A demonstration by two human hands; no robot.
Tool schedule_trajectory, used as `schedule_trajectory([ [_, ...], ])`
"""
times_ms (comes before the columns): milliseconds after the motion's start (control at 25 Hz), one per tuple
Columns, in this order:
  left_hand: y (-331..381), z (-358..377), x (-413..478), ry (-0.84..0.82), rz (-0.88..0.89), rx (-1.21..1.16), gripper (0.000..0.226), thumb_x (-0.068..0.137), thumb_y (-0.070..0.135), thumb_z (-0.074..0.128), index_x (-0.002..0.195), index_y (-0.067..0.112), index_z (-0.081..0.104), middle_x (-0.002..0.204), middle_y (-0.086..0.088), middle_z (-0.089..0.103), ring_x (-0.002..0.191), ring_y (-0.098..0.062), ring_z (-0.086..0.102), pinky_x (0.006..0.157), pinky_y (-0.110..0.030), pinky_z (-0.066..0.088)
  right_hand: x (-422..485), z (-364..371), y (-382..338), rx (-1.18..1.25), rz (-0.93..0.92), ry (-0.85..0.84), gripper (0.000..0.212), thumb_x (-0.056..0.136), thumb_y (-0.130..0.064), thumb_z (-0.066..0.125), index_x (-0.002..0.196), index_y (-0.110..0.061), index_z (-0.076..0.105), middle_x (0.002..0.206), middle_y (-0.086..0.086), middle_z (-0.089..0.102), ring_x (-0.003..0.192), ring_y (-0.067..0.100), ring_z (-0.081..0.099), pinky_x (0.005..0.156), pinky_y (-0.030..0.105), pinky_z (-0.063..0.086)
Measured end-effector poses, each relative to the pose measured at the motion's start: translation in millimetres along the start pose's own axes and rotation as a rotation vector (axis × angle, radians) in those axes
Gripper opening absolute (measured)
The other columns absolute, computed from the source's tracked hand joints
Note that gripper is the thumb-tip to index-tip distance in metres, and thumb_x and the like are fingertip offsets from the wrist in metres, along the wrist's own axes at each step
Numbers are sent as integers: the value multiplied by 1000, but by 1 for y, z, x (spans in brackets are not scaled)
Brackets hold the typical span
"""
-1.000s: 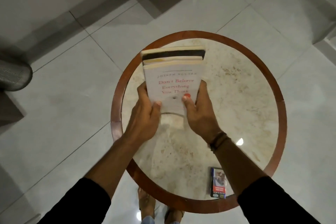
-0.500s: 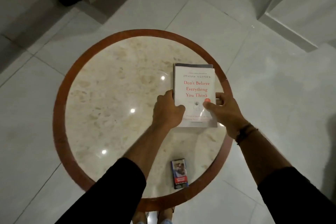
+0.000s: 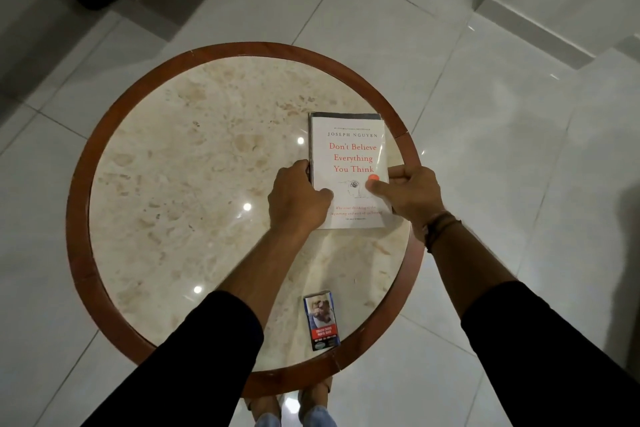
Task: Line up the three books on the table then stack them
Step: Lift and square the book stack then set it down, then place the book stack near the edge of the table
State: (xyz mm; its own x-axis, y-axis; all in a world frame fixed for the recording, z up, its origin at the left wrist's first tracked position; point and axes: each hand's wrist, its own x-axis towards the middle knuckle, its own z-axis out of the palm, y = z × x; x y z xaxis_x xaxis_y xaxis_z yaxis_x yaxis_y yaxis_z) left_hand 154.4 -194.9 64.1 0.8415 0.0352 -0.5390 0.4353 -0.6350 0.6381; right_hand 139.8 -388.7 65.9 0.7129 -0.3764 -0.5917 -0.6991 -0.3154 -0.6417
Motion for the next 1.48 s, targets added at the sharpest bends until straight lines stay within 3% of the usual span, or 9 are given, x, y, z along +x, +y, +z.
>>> schedule_trajectory([
  [120,-1,5,2,31,-11,13,41,93,24,77,133,19,67,140,-6,69,117,-28,72,82,-35,50,5,1,3,-10,44,29,29,82,-32,91,100,-15,76,114,4,83,95,31,81,86,51,68],
  [280,-14,-3,-6,44,-40,-100,66,92,34,83,150,18,57,143,-4,63,120,-24,68,89,-30,48,-12,3,12,108,12,91,55,86,-42,86,125,-13,60,122,10,75,107,32,78,92,49,66],
  [400,-52,-17,-38,131,64,-133,61,98,42,76,151,22,56,143,0,62,124,-19,67,94,-28,54,-50,8,29,161,-101,269,45,96,-40,75,130,-15,57,122,8,68,110,26,73,91,45,66],
  [480,-95,-32,-64,235,179,26,58,104,47,66,155,24,52,152,-1,59,135,-20,61,105,-36,55,-86,15,53,45,-211,361,34,97,-34,75,123,-19,60,114,2,66,98,20,69,79,28,64],
  [600,-168,-63,-92,347,296,309,61,109,51,47,155,12,53,157,-12,60,145,-30,56,114,-47,53,-153,44,89,-107,-277,224,24,97,-35,74,116,-36,59,108,-15,63,90,6,69,60,7,55],
  [800,-232,-104,-98,385,232,595,62,111,39,38,162,4,43,171,-23,44,160,-43,39,127,-65,34,-212,96,124,-408,-179,156,45,88,-58,71,124,-39,53,115,-12,61,91,17,73,78,38,67],
  [1160,-261,-125,-85,385,144,638,68,111,38,26,172,8,21,182,-16,18,170,-35,16,138,-59,14,-222,121,139,-435,-172,232,58,77,-48,88,118,-44,46,105,-4,74,70,8,71,65,31,63],
  [1360,-266,-125,-83,364,120,661,68,113,41,20,174,11,14,184,-12,10,171,-32,8,139,-55,10,-222,144,120,-460,-257,247,60,80,-50,84,128,-35,51,114,-4,69,91,23,72,76,45,68],
  [1480,-266,-126,-84,349,116,639,71,111,43,16,174,12,12,185,-11,8,172,-30,5,140,-54,9,-209,175,82,-347,-371,170,52,85,-47,83,129,-32,59,111,-12,63,96,16,67,83,38,62],
])
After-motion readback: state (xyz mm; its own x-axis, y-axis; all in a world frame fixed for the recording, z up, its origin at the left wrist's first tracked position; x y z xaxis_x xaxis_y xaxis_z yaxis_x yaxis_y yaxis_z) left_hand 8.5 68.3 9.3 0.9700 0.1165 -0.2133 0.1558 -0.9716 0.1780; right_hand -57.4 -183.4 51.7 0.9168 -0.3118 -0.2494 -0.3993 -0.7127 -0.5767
